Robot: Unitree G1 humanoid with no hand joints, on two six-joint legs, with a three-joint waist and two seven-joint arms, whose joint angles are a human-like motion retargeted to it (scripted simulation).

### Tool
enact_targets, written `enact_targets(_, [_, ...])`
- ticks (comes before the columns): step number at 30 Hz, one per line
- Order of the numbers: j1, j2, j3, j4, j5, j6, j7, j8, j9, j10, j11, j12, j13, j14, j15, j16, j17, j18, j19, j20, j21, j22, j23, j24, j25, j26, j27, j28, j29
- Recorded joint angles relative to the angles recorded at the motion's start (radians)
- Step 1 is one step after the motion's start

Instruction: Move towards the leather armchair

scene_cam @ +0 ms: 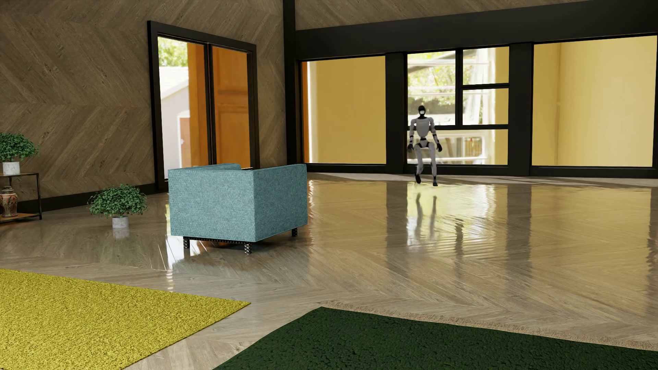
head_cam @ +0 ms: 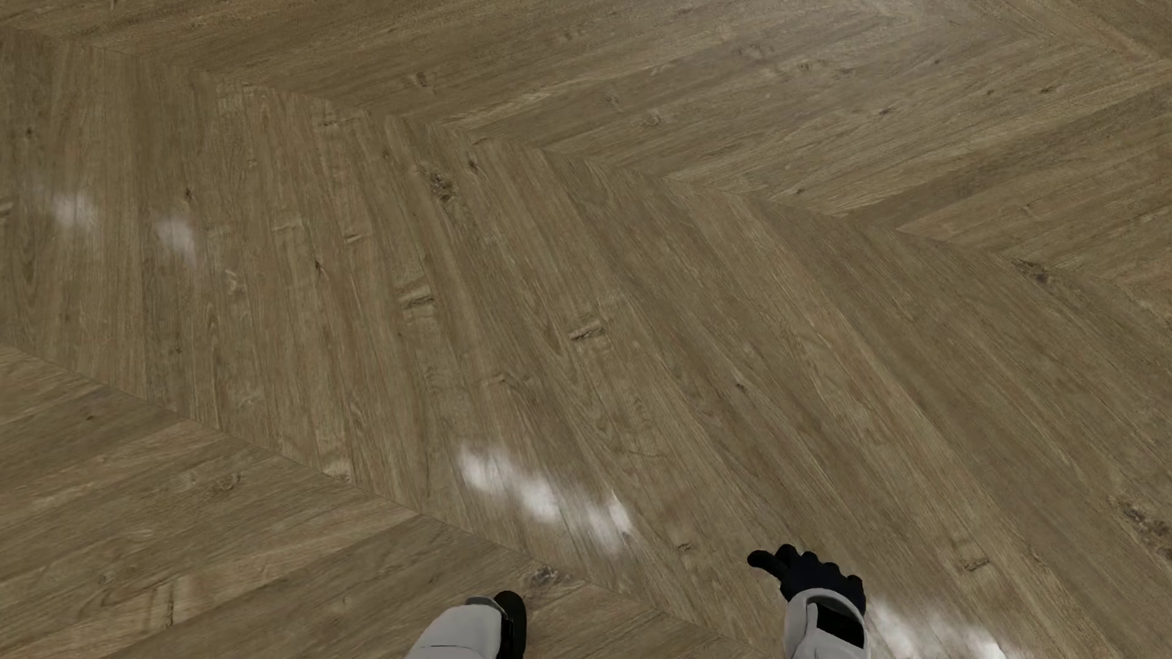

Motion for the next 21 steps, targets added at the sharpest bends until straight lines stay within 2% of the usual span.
enact_targets(1, [0.062, -0.097, -0.002, 0.034, -0.060, -0.011, 0.054, -0.072, 0.000, 0.033, 0.158, -0.015, 0.044, -0.068, 0.044, 0.009, 0.017, 0.003, 0.006, 0.016, -0.037, 0.084, 0.027, 0.005, 0.007, 0.047, 0.045, -0.021, -0.032])
enact_targets(2, [0.138, -0.187, -0.012, 0.051, -0.134, -0.020, 0.095, -0.141, -0.001, 0.027, 0.250, -0.041, 0.094, -0.114, -0.017, 0.032, 0.036, 0.007, -0.068, -0.022, -0.089, 0.169, 0.044, 0.062, 0.043, 0.073, 0.067, -0.063, -0.062])
enact_targets(3, [0.216, -0.268, -0.027, 0.060, -0.210, -0.026, 0.127, -0.217, -0.003, 0.001, 0.286, -0.066, 0.145, -0.143, -0.045, 0.062, 0.051, 0.009, -0.109, -0.099, -0.140, 0.222, 0.059, 0.163, 0.093, 0.070, 0.063, -0.094, -0.068])
enact_targets(4, [0.289, -0.342, -0.043, 0.061, -0.266, -0.029, 0.157, -0.278, -0.007, -0.035, 0.272, -0.079, 0.198, -0.164, -0.036, 0.083, 0.054, 0.009, -0.121, -0.150, -0.182, 0.233, 0.069, 0.248, 0.140, 0.045, 0.051, -0.097, -0.064])
enact_targets(5, [0.359, -0.410, -0.058, 0.060, -0.281, -0.028, 0.186, -0.319, -0.011, -0.078, 0.213, -0.085, 0.239, -0.181, -0.036, 0.075, 0.050, 0.008, -0.134, -0.137, -0.184, 0.200, 0.091, 0.253, 0.152, 0.015, 0.047, -0.069, -0.048])
enact_targets(6, [0.421, -0.473, -0.070, 0.057, -0.268, -0.024, 0.214, -0.340, -0.015, -0.120, 0.115, -0.082, 0.278, -0.196, -0.052, 0.054, 0.032, 0.006, -0.134, -0.076, -0.172, 0.143, 0.115, 0.180, 0.143, -0.029, 0.030, -0.037, -0.025])
enact_targets(7, [0.477, -0.520, -0.079, 0.052, -0.261, -0.019, 0.240, -0.361, -0.018, -0.158, -0.021, -0.081, 0.311, -0.211, -0.060, 0.031, 0.003, 0.004, -0.141, -0.011, -0.136, 0.086, 0.146, 0.070, 0.097, -0.065, 0.008, -0.018, 0.009])
enact_targets(8, [0.532, -0.539, -0.087, 0.046, -0.269, -0.015, 0.264, -0.404, -0.019, -0.194, -0.205, -0.085, 0.332, -0.226, -0.063, 0.023, -0.026, -0.002, -0.138, 0.016, -0.086, 0.032, 0.182, -0.021, 0.023, -0.089, -0.014, -0.007, 0.060])
enact_targets(9, [0.585, -0.524, -0.094, 0.039, -0.281, -0.012, 0.284, -0.476, -0.018, -0.226, -0.443, -0.094, 0.343, -0.244, -0.039, 0.032, -0.048, -0.010, -0.136, 0.002, -0.037, -0.018, 0.214, -0.062, -0.062, -0.105, -0.034, 0.005, 0.119])
enact_targets(10, [0.640, -0.484, -0.100, 0.032, -0.270, -0.010, 0.296, -0.553, -0.018, -0.269, -0.723, -0.113, 0.350, -0.252, 0.002, 0.052, -0.049, -0.017, -0.135, -0.034, -0.015, -0.057, 0.232, -0.060, -0.123, -0.108, -0.045, 0.020, 0.176])
enact_targets(11, [0.693, -0.467, -0.105, 0.024, -0.248, -0.008, 0.302, -0.594, -0.014, -0.300, -0.916, -0.137, 0.355, -0.257, -0.009, 0.067, -0.040, -0.022, -0.134, -0.070, -0.010, -0.081, 0.239, -0.037, -0.169, -0.095, -0.050, 0.041, 0.219])
enact_targets(12, [0.737, -0.468, -0.110, 0.019, -0.223, -0.004, 0.314, -0.601, -0.012, -0.306, -0.991, -0.156, 0.356, -0.261, -0.057, 0.071, -0.022, -0.027, -0.128, -0.088, -0.024, -0.094, 0.234, -0.021, -0.195, -0.068, -0.054, 0.069, 0.251])
enact_targets(13, [0.775, -0.475, -0.114, 0.022, -0.196, 0.003, 0.327, -0.573, -0.009, -0.280, -0.958, -0.158, 0.351, -0.250, -0.019, 0.063, -0.001, -0.038, -0.160, -0.075, -0.046, -0.102, 0.217, -0.029, -0.209, -0.040, -0.058, 0.096, 0.270])
enact_targets(14, [0.798, -0.489, -0.119, 0.035, -0.163, 0.014, 0.333, -0.530, -0.007, -0.236, -0.884, -0.146, 0.347, -0.210, 0.035, 0.044, 0.032, -0.036, -0.263, -0.042, -0.088, -0.113, 0.184, -0.063, -0.199, -0.025, -0.058, 0.114, 0.257])
enact_targets(15, [0.805, -0.484, -0.122, 0.053, -0.152, 0.026, 0.330, -0.528, -0.004, -0.164, -0.817, -0.125, 0.344, -0.125, 0.095, 0.024, 0.075, -0.028, -0.313, -0.013, -0.138, -0.117, 0.145, -0.102, -0.175, -0.019, -0.055, 0.122, 0.222])
enact_targets(16, [0.772, -0.478, -0.126, 0.089, -0.147, 0.041, 0.324, -0.542, -0.002, -0.027, -0.746, -0.104, 0.342, -0.018, 0.094, 0.009, 0.122, -0.004, -0.377, 0.005, -0.183, -0.112, 0.110, -0.138, -0.150, -0.012, -0.053, 0.112, 0.175])
enact_targets(17, [0.705, -0.467, -0.126, 0.147, -0.137, 0.057, 0.314, -0.546, 0.001, 0.177, -0.675, -0.085, 0.331, 0.081, 0.032, 0.001, 0.170, -0.012, -0.385, 0.000, -0.221, -0.095, 0.088, -0.149, -0.121, -0.004, -0.044, 0.084, 0.129])
enact_targets(18, [0.605, -0.434, -0.117, 0.193, -0.119, 0.074, 0.267, -0.541, 0.003, 0.386, -0.642, -0.070, 0.305, 0.199, -0.029, 0.004, 0.210, 0.031, -0.379, -0.033, -0.234, -0.077, 0.085, -0.120, -0.103, -0.004, -0.039, 0.042, 0.082])
enact_targets(20, [0.368, -0.320, -0.091, 0.191, -0.076, 0.097, 0.124, -0.517, 0.002, 0.677, -0.671, -0.037, 0.213, 0.108, -0.107, 0.016, 0.247, 0.099, -0.359, -0.118, -0.175, -0.068, 0.129, -0.002, -0.156, -0.037, -0.038, -0.041, -0.029])
enact_targets(21, [0.255, -0.255, -0.075, 0.199, -0.058, 0.102, 0.084, -0.499, -0.002, 0.749, -0.704, -0.011, 0.156, 0.103, -0.134, 0.012, 0.257, 0.095, -0.350, -0.134, -0.134, -0.078, 0.157, 0.046, -0.188, -0.059, -0.049, -0.048, -0.071])
